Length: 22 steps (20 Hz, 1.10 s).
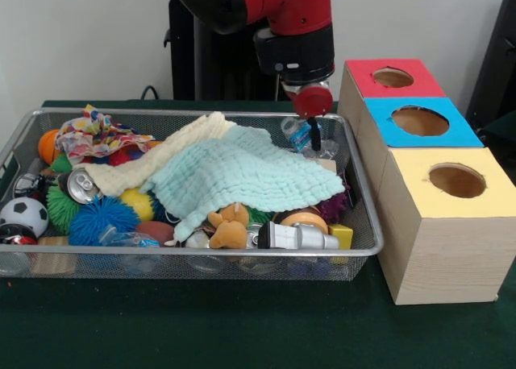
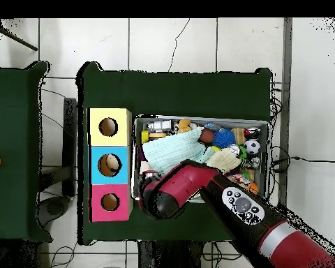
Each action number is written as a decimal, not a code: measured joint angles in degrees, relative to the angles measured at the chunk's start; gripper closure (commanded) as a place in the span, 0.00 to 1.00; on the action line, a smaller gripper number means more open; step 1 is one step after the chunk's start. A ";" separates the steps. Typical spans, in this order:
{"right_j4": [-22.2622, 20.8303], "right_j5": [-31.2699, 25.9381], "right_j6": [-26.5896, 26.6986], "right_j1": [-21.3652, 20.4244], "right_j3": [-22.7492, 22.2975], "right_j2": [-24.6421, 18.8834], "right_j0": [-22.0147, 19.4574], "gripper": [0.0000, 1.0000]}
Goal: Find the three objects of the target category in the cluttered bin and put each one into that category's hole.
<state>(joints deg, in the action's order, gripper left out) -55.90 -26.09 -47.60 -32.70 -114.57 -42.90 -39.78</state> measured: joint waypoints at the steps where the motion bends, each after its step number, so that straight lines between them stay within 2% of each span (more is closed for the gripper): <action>1: 0.43 0.00 0.00 -0.32 -0.19 -0.02 -0.06 1.00; 5: 4.05 -0.01 0.00 -4.24 -1.74 -0.31 -0.26 1.00; 14: 8.72 -0.01 0.00 -9.74 -2.03 -0.69 -0.17 1.00; 22: 16.16 -0.01 -0.01 -16.01 -4.94 -0.65 3.38 1.00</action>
<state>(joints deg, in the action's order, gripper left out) -39.74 -26.10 -47.61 -48.71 -119.51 -43.54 -36.40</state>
